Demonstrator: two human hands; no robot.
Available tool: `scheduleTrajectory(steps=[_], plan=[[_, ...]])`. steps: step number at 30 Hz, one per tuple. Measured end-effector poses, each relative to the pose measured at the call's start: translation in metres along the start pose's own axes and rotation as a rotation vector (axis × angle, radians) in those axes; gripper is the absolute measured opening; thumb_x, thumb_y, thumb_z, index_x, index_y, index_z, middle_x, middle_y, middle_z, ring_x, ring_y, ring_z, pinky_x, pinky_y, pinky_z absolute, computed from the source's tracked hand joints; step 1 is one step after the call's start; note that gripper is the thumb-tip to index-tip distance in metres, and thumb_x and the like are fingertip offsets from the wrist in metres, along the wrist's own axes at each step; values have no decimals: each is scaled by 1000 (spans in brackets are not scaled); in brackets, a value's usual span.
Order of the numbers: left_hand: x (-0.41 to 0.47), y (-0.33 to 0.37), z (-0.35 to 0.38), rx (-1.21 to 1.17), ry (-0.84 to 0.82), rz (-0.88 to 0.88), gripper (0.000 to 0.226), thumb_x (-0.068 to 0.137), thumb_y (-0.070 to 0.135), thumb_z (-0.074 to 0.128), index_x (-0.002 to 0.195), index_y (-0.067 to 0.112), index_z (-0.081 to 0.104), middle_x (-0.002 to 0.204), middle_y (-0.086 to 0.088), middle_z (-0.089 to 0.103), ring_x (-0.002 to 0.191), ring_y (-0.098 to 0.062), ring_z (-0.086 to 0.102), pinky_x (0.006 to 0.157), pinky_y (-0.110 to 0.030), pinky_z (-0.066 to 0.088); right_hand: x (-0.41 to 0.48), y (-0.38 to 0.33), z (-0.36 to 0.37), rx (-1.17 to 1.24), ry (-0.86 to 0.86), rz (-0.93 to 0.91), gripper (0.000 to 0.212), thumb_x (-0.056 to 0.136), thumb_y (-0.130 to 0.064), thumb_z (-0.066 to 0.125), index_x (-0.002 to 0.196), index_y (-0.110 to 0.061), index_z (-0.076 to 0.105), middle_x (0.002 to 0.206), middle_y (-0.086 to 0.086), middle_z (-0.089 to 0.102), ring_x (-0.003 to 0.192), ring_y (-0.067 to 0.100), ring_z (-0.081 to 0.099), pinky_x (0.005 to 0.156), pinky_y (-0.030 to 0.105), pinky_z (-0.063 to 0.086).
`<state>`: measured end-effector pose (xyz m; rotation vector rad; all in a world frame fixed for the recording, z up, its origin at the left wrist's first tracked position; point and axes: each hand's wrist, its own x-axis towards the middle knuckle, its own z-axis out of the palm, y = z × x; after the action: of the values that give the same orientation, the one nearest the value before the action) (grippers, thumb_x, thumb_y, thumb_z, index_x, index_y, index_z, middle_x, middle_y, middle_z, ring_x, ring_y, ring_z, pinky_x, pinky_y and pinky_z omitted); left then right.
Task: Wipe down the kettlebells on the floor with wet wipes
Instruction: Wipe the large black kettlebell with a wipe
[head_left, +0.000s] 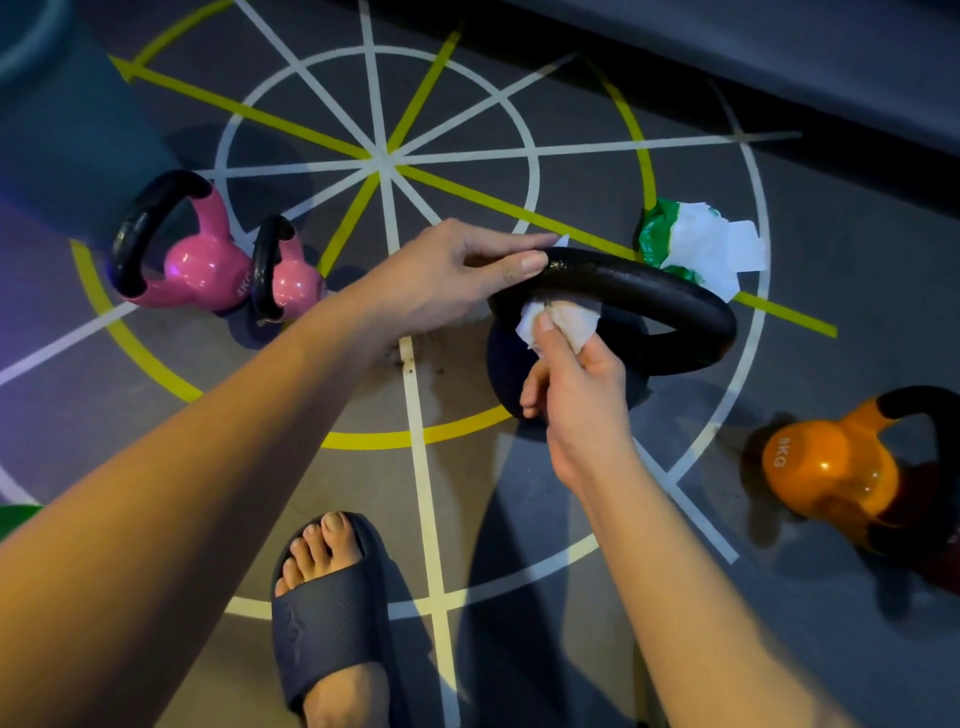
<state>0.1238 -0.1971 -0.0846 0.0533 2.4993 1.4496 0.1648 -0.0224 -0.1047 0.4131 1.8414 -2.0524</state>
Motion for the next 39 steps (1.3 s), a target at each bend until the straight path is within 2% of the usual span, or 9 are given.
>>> scheduleTrajectory(steps=[3, 6, 10, 14, 18, 22, 26, 32, 39], plan=[[1, 0, 0, 21, 18, 3, 37, 100, 53, 55, 135, 48, 61, 89, 40, 66, 94, 20, 57, 79, -5, 37, -2, 6, 6, 210, 22, 42, 14, 104, -26, 58, 95, -21, 67, 49, 0, 45, 43, 12, 42, 43, 23, 35], [1, -1, 1, 27, 24, 1, 37, 98, 58, 55, 135, 51, 60, 110, 33, 70, 109, 10, 62, 93, -21, 47, -1, 14, 16, 228, 48, 29, 19, 106, -24, 54, 91, -23, 66, 48, 2, 45, 42, 13, 43, 45, 25, 38], [1, 1, -1, 39, 4, 7, 38, 98, 57, 55, 135, 51, 60, 110, 31, 69, 107, 14, 58, 85, -13, 41, 8, 22, 10, -498, 168, -205, 33, 105, -14, 46, 74, -20, 56, 59, 10, 59, 41, 15, 58, 46, 29, 46], [0, 4, -5, 69, 0, 6, 37, 98, 59, 54, 134, 53, 60, 110, 24, 72, 107, 4, 62, 86, -20, 47, 13, 18, 0, -1088, 169, -360, 22, 99, -2, 43, 100, -6, 65, 102, 19, 70, 88, 47, 62, 64, 40, 35], [-1, 4, -3, 58, 11, 17, 38, 98, 57, 55, 135, 50, 60, 104, 33, 67, 103, 17, 57, 83, -6, 40, 10, 13, 1, -1280, 119, -348, 28, 96, 3, 41, 109, -6, 64, 113, 20, 68, 96, 48, 62, 70, 42, 36], [0, 0, -1, 30, 26, 27, 39, 98, 56, 57, 136, 47, 61, 119, 27, 68, 114, 13, 56, 93, -13, 39, 10, 9, 13, -514, 169, -158, 33, 99, -2, 43, 70, -15, 51, 56, 12, 60, 45, 18, 62, 48, 34, 47], [0, -2, -1, 38, 19, 35, 40, 98, 58, 55, 137, 49, 60, 123, 25, 69, 118, 8, 58, 102, -24, 44, -7, 0, 29, 340, 122, 44, 18, 107, -14, 51, 95, -17, 63, 47, -4, 45, 41, 7, 43, 46, 23, 38], [2, -4, 3, 54, 49, 38, 40, 98, 58, 54, 137, 48, 60, 110, 31, 69, 108, 13, 58, 90, -16, 41, -12, -6, 36, 955, 66, 180, 21, 104, -10, 52, 123, -16, 59, 57, -7, 46, 41, 4, 42, 43, 15, 39], [-2, 1, 4, 46, 52, 33, 38, 100, 55, 52, 137, 49, 58, 109, 29, 70, 98, 16, 60, 77, -10, 38, -7, 18, 31, -491, 244, -180, 29, 101, -1, 42, 80, -14, 57, 61, 13, 65, 49, 18, 65, 50, 24, 47]])
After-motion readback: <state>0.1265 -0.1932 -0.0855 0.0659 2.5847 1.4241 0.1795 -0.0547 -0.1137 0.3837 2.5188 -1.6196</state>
